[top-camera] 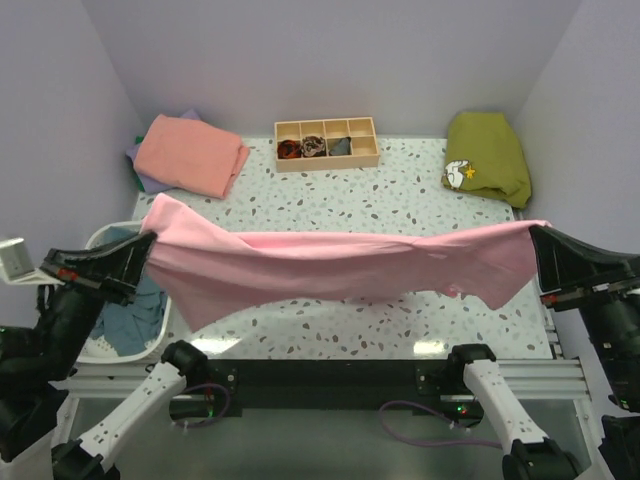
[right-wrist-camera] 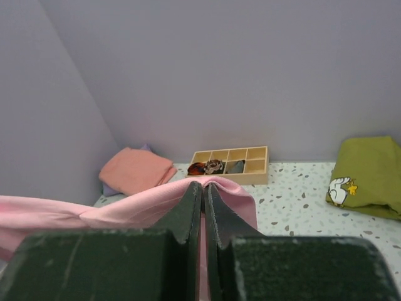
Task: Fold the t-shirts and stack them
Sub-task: Flatten out the tshirt
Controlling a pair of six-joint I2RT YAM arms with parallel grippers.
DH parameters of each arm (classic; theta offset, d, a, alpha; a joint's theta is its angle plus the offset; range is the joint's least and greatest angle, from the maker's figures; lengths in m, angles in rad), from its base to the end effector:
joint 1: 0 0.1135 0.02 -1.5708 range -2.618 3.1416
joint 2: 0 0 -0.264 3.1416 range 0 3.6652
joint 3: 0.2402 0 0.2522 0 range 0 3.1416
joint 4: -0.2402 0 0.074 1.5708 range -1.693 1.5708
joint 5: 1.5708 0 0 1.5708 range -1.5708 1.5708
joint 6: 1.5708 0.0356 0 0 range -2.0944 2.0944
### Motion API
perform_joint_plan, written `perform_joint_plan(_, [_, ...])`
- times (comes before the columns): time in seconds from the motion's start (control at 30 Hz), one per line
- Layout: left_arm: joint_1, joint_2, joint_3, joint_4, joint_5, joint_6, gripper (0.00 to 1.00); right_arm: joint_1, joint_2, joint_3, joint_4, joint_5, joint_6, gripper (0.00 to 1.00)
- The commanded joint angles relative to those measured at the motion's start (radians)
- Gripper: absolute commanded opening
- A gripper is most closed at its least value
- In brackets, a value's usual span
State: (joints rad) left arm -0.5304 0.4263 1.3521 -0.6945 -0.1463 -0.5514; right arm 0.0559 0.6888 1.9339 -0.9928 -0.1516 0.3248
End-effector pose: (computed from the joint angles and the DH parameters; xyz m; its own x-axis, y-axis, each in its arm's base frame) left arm -0.0101 0.0119 0.4795 -0.0296 -0.5835 -0.8116 0.4256 0.7273 -0.5384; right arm -0.0568 0.0022 0.5598 0.1720 0.3256 -0.9297 -0.2703 0.9232 0.2733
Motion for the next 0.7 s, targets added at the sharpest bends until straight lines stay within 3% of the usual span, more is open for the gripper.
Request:
perform_joint_plan(0.0, [0.027,0.020,0.055,-0.103,0.008,-0.041,0.00,-0.004,0.038,-0.028,-0.026,-0.028,-0.001,0.00])
perform_joint_plan(0.17, [0.029,0.083,-0.171,0.001,-0.038,-0.068,0.00,-0.004,0.077,-0.222,0.120,-0.002,0.014,0.00])
perform_joint_plan(0.33, [0.029,0.187,-0.396,0.160,-0.192,-0.096,0.00,-0.004,0.179,-0.490,0.340,0.040,0.052,0.00])
perform_joint_plan(0.43, [0.029,0.296,-0.448,0.248,-0.286,-0.096,0.00,-0.002,0.238,-0.590,0.483,0.072,0.080,0.00])
perform_joint_plan(0.67, [0.029,0.583,-0.522,0.383,-0.452,-0.127,0.00,-0.004,0.547,-0.682,0.609,0.110,0.092,0.00])
